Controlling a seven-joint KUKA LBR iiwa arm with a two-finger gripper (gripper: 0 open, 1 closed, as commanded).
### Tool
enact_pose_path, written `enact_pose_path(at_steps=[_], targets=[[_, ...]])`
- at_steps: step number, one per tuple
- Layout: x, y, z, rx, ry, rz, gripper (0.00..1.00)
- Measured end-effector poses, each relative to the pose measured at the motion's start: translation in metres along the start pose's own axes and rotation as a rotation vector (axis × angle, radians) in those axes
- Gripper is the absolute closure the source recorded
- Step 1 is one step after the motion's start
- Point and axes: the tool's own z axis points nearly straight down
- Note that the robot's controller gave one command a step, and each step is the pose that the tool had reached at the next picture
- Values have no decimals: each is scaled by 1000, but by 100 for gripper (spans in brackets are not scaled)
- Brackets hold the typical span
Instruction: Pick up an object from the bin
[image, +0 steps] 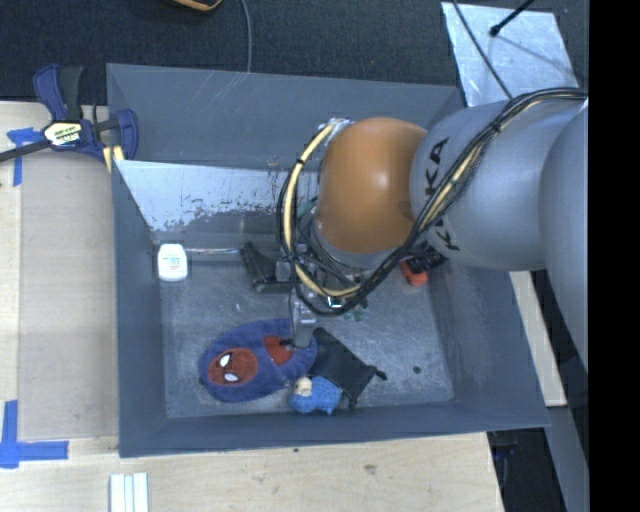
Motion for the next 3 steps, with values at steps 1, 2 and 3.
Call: enact_pose_path(at_steps=[1,2,3], targets=[[-31,21,72,-5,-30,-106,0],[20,-47,47,1,-7,10,0],[4,-25,33,-2,-10,223,0]])
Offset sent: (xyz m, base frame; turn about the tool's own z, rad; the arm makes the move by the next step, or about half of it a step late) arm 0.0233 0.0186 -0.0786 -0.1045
